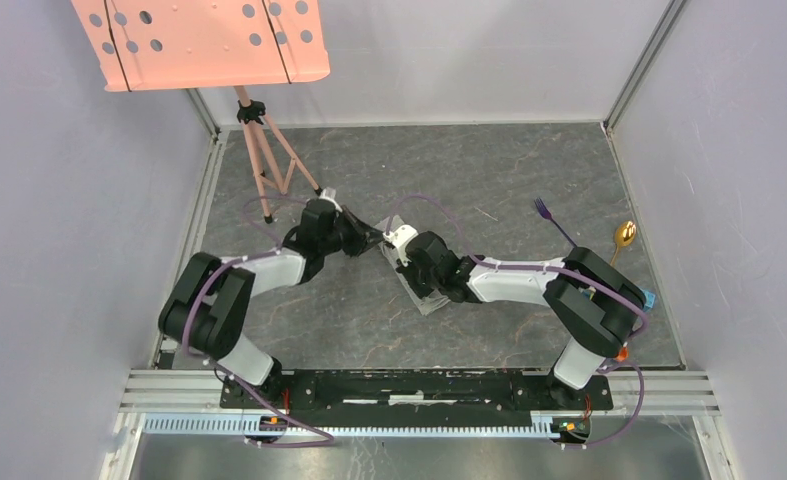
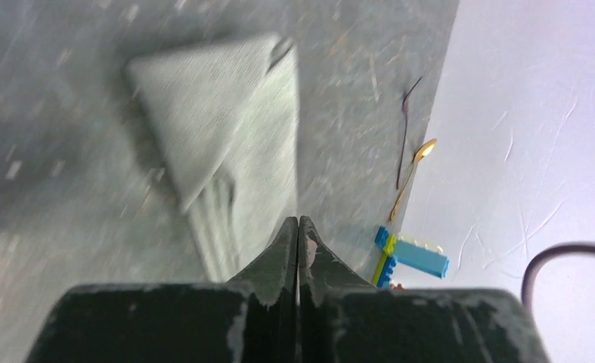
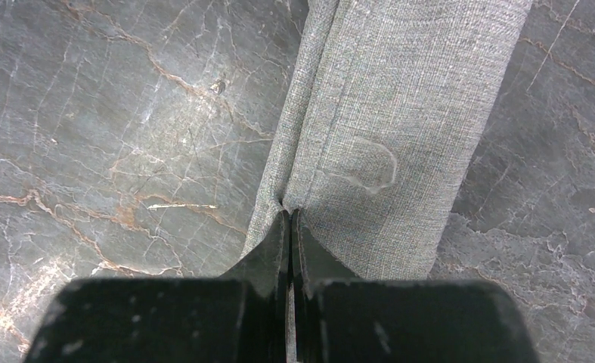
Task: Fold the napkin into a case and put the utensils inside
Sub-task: Smooth out the smaller rectangle-folded napkin at the center of the board, then pick up the smaller rectangle-folded napkin from the center of the board, then turn over the smaller rectangle-folded napkin at the center of the board.
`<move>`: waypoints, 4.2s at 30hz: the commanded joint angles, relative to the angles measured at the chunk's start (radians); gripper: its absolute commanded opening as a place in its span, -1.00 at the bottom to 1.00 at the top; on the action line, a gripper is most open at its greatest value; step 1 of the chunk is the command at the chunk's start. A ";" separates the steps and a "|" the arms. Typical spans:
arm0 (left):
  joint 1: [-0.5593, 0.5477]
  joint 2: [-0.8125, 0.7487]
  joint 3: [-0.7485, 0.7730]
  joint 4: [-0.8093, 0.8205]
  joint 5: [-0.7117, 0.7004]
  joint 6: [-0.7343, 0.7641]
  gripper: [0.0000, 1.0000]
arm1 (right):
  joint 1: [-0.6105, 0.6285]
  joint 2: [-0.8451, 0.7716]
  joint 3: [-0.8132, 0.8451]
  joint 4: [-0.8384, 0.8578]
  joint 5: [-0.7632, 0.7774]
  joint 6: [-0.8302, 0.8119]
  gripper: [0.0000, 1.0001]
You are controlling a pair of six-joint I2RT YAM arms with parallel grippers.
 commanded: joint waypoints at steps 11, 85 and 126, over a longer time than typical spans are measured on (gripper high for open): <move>0.015 0.351 0.287 -0.163 0.067 0.211 -0.95 | -0.016 -0.063 0.008 0.007 -0.081 0.017 -0.90; 0.070 0.011 0.379 -0.541 0.072 0.421 -0.17 | 0.147 -0.008 0.109 -0.144 0.307 0.038 -1.00; 0.095 -0.385 0.113 -0.691 0.224 0.486 0.02 | -0.226 -0.189 0.059 -0.288 -0.374 -0.015 0.37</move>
